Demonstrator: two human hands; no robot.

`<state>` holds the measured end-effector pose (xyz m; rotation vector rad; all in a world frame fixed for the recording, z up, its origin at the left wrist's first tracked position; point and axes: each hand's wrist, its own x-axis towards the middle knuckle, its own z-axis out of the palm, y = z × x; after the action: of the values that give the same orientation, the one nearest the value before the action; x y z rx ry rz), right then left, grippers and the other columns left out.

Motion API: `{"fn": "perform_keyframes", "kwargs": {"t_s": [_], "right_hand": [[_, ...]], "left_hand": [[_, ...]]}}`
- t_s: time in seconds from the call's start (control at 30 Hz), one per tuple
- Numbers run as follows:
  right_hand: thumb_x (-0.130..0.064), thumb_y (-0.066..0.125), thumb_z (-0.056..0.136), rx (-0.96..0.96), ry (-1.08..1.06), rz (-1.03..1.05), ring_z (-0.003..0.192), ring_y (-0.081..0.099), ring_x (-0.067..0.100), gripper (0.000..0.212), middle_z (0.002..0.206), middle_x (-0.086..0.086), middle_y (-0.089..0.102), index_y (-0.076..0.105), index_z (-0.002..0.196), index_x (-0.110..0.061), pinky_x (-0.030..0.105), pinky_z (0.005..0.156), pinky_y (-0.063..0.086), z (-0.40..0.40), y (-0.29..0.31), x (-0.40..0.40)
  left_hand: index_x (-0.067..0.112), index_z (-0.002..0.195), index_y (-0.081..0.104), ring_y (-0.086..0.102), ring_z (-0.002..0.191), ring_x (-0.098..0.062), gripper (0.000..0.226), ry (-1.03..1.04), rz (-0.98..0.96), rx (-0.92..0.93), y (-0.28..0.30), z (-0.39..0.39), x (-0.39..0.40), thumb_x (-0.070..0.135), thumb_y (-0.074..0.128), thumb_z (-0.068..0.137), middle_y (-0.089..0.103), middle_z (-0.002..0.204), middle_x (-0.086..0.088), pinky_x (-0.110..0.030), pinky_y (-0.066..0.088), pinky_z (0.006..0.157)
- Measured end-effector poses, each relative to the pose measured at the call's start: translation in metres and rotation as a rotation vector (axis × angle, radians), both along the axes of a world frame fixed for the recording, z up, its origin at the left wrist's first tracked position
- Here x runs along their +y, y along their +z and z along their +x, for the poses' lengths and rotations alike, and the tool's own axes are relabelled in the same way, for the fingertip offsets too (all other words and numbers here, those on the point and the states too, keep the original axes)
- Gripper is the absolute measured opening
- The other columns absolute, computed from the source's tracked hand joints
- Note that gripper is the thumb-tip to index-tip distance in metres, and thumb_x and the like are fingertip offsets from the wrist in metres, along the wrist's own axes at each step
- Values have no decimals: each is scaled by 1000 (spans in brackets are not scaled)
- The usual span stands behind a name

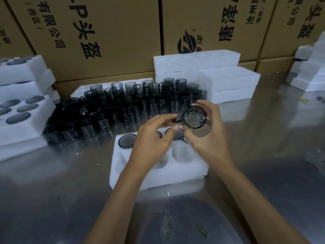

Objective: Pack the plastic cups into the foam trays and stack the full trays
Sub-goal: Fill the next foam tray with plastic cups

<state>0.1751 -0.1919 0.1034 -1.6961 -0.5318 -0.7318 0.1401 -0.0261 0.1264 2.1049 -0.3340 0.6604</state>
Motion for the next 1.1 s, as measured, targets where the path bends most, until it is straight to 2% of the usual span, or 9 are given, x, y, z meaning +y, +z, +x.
{"fn": "perform_keyframes", "kwargs": {"t_s": [0.17, 0.23, 0.43, 0.6, 0.7, 0.83, 0.9, 1.03, 1.1], "right_hand": [[-34, 86, 72, 78, 14, -133, 111, 60, 3, 66, 114, -18, 61, 51, 127, -27, 15, 91, 46, -11, 7, 0], [-45, 85, 68, 141, 79, -214, 101, 62, 0, 62, 107, -23, 61, 54, 120, -34, 10, 82, 46, -12, 9, -1], [-68, 72, 66, 193, 136, -470, 87, 61, 4, 46, 94, -15, 55, 65, 99, -37, 29, 73, 53, -11, 11, -4], [-71, 65, 69, 231, 135, -493, 78, 62, 5, 36, 86, -15, 63, 63, 84, -39, 34, 67, 54, -12, 9, -4], [-70, 66, 68, 261, 134, -496, 74, 60, 9, 41, 81, -12, 63, 66, 82, -32, 38, 66, 53, -11, 9, -4], [-67, 66, 70, 266, 196, -531, 71, 57, 9, 40, 79, -13, 60, 68, 80, -29, 24, 61, 45, -10, 10, -8], [-66, 64, 75, 354, 288, -451, 68, 50, 4, 38, 75, -12, 56, 73, 80, -29, 20, 62, 37, -8, 11, -13], [-54, 69, 82, 502, 230, -347, 90, 50, 0, 22, 101, -6, 56, 73, 95, -38, 18, 79, 36, 5, 10, -30], [-62, 73, 73, 601, 231, -458, 120, 45, -4, 49, 128, -16, 51, 61, 119, -47, 17, 95, 37, 10, 8, -43]], "left_hand": [[30, 105, 73, 65, 90, -1, 20, 9, -102, 1, 6, -2, 8, 15, 66, 93, 71, 97, 17, -8, 48, 72], [29, 101, 74, 66, 89, 0, 18, -12, -85, 59, 7, -1, 12, 15, 67, 92, 73, 93, 17, -12, 49, 77], [31, 97, 75, 67, 93, -2, 17, -65, -38, 240, 8, 0, 24, 16, 68, 91, 74, 93, 15, -30, 52, 89], [32, 96, 74, 68, 90, -4, 18, -67, -20, 320, 6, -2, 19, 17, 67, 92, 75, 92, 13, -34, 53, 91], [33, 97, 77, 67, 90, 0, 11, -89, 5, 379, 7, -3, 20, 31, 68, 91, 74, 90, 17, -24, 52, 86], [33, 96, 77, 65, 92, 5, 36, -160, -9, 442, 10, -7, 22, 59, 67, 73, 74, 90, 19, -5, 44, 75], [32, 100, 77, 64, 97, 5, 44, -170, -2, 475, 11, -7, 23, 60, 68, 68, 74, 96, 17, -10, 45, 81], [26, 97, 78, 57, 108, 3, 34, -139, 80, 496, 8, -4, 25, 50, 75, 73, 65, 110, 17, -18, 41, 92], [28, 96, 79, 50, 118, 0, 28, -111, 124, 495, 6, -3, 26, 46, 77, 75, 58, 118, 21, -21, 39, 98]]}}
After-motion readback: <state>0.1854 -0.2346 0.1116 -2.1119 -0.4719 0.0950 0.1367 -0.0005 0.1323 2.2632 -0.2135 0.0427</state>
